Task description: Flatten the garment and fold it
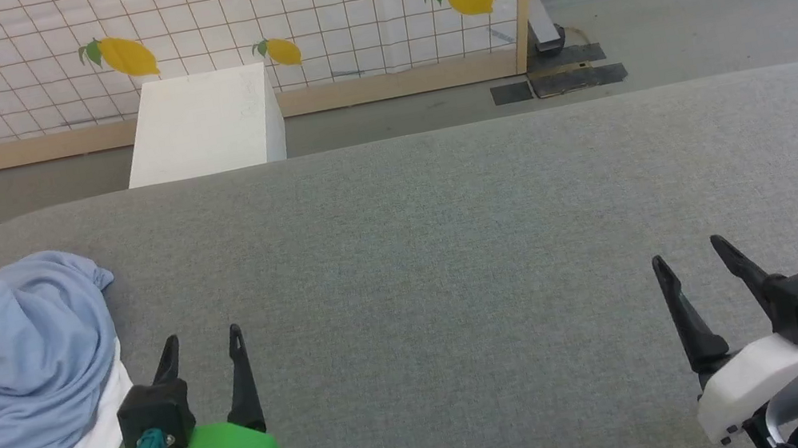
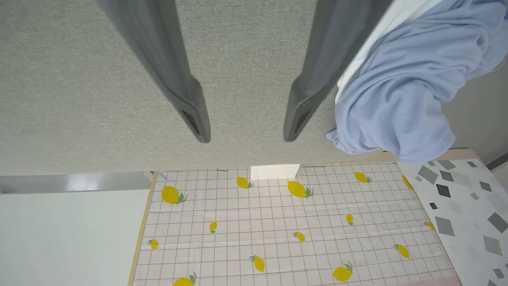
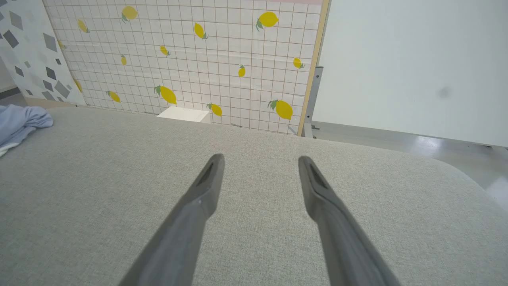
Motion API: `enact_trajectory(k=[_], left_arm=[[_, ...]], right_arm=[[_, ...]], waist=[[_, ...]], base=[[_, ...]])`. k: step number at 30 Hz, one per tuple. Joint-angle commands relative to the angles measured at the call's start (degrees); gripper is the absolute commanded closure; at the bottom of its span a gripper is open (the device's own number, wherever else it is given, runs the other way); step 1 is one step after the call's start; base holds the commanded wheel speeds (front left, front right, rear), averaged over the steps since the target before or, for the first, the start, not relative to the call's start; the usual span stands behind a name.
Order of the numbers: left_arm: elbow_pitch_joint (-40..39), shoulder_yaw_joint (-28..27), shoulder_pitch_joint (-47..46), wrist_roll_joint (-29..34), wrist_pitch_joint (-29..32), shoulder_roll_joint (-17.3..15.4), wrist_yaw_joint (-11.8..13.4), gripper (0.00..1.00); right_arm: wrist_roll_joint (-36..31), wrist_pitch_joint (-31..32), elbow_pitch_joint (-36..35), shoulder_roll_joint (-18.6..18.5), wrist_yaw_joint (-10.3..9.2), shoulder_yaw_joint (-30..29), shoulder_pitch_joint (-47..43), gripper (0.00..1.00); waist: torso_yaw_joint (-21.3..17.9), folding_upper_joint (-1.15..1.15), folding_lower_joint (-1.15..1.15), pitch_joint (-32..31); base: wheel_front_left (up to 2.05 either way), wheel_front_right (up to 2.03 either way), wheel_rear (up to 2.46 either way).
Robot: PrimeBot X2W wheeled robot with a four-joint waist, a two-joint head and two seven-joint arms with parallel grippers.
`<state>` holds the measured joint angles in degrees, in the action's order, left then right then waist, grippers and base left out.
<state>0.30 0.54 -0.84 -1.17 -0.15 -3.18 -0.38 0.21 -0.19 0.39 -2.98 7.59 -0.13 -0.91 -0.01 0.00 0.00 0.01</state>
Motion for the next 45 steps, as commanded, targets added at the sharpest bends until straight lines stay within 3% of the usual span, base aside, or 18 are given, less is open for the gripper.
enact_trajectory(k=[1,16,45], left_arm=[[0.37,0.18,-0.21,-0.38,-0.48,0.01,0.39,0.0],[2.21,1.14,-1.03,-1.89,-2.24,-0.24,1.61,0.0],[3.88,1.46,-0.67,-5.36,-5.71,-1.53,4.86,0.0]], right_arm=[[0.14,-0.35,0.17,0.0,0.0,-0.06,0.21,0.0],[0.33,-1.78,1.11,0.02,-0.02,-0.72,0.59,0.0],[1.36,-4.33,2.88,0.04,-0.04,-1.15,1.56,0.0]], waist=[[0.03,0.0,0.0,0.0],[2.61,0.0,0.0,-0.17],[15.02,0.0,0.0,-0.3]], base=[[0.0,0.0,0.0],[0.0,0.0,0.0],[0.0,0.0,0.0]])
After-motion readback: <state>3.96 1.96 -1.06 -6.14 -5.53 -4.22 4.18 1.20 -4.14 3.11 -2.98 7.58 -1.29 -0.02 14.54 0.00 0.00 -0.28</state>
